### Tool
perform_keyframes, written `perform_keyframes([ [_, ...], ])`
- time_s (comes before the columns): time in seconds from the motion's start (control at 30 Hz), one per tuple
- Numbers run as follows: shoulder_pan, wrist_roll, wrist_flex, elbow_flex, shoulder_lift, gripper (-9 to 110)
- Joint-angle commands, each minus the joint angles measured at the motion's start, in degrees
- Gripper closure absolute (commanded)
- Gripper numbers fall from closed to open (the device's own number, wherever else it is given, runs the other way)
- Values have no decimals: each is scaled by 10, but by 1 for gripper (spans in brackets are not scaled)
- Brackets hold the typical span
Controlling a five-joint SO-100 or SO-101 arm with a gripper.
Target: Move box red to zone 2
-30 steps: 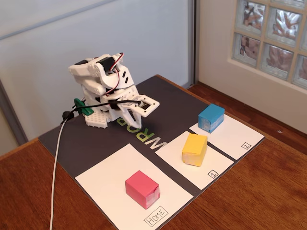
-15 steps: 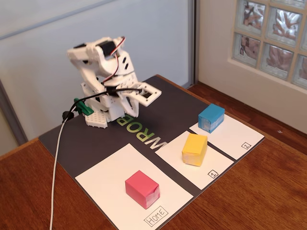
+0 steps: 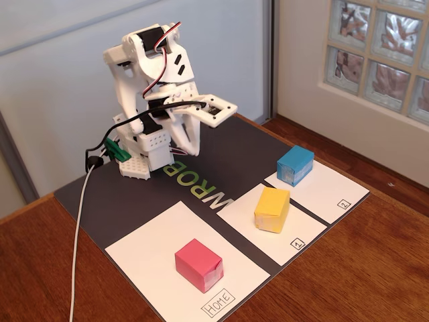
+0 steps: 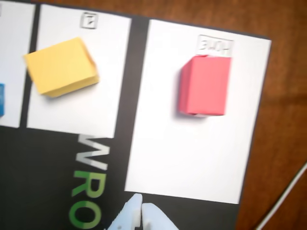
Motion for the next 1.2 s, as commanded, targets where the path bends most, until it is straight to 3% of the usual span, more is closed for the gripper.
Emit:
perform_keyframes([
  [0.0,36,-40,-4,-96,-72,102],
  [0.37,88,-133,0,-309,-307,98],
  [0.9,87,-159,-64,-345,-479,96],
  [1.17,78,-159,-69,-345,-505,75],
])
